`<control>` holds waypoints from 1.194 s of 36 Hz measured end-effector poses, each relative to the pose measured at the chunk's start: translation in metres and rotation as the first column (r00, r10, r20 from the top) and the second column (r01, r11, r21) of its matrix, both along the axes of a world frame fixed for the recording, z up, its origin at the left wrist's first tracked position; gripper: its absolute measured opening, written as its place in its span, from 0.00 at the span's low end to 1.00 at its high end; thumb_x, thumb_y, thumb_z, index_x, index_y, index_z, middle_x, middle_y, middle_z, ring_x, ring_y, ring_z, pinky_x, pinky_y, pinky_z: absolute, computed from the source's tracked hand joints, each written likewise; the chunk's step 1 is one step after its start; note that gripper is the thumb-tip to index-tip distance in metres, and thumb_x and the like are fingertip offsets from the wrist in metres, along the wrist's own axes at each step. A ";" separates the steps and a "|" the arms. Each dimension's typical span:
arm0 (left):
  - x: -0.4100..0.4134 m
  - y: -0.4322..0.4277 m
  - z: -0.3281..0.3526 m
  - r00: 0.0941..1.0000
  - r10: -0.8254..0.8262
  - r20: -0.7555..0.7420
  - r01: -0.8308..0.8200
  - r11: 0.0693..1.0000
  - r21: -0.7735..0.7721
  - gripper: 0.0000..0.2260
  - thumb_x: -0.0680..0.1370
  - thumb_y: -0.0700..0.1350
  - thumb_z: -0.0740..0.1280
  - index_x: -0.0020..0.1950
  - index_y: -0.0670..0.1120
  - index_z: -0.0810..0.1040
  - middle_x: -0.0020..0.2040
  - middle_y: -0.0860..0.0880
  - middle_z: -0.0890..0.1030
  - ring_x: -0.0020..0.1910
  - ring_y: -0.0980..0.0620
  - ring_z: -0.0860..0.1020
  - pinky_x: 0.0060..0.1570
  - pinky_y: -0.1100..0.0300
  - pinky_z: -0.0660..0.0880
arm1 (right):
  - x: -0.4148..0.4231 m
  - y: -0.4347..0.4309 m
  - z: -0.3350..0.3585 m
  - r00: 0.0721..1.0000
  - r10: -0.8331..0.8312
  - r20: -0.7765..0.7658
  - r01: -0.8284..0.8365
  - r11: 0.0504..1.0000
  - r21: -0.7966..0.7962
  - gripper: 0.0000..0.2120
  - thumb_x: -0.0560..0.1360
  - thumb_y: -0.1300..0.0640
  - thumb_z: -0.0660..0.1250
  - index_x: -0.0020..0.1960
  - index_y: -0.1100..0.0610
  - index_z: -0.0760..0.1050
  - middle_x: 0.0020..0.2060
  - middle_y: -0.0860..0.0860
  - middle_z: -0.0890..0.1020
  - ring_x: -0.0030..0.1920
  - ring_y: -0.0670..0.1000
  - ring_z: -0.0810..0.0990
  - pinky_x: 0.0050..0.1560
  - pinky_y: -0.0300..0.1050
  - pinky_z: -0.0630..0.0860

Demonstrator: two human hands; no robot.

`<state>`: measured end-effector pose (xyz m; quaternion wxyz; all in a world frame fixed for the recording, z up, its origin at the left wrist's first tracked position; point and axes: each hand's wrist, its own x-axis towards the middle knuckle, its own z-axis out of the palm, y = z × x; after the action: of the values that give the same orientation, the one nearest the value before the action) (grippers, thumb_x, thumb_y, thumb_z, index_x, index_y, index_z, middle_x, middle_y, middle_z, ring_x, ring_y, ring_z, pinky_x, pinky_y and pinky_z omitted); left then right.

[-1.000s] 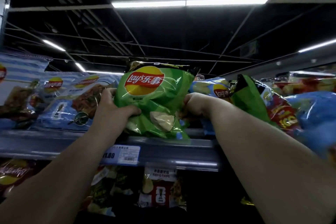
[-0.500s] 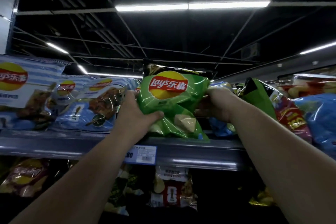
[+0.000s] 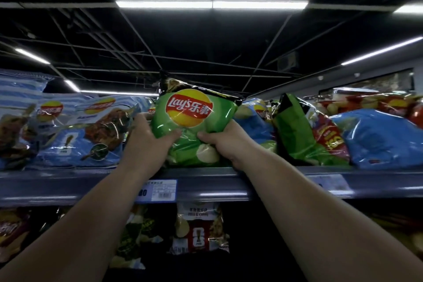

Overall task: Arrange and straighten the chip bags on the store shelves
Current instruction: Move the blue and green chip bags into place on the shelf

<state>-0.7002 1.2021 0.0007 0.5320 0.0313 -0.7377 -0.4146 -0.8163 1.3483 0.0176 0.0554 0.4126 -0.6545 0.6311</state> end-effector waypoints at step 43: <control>-0.142 0.246 0.045 0.885 -0.385 0.261 0.250 0.867 0.430 0.32 0.71 0.63 0.74 0.67 0.48 0.68 0.56 0.46 0.81 0.46 0.45 0.79 0.56 0.39 0.75 | -0.111 0.316 0.002 0.552 -0.485 -0.678 0.827 0.218 0.518 0.26 0.74 0.39 0.56 0.65 0.50 0.75 0.65 0.53 0.77 0.63 0.57 0.75 0.61 0.56 0.73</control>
<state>-0.8418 1.4479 0.0461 0.3036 0.0820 -0.7168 -0.6223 -0.9277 1.6642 0.0193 0.2539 0.1734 -0.9482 0.0804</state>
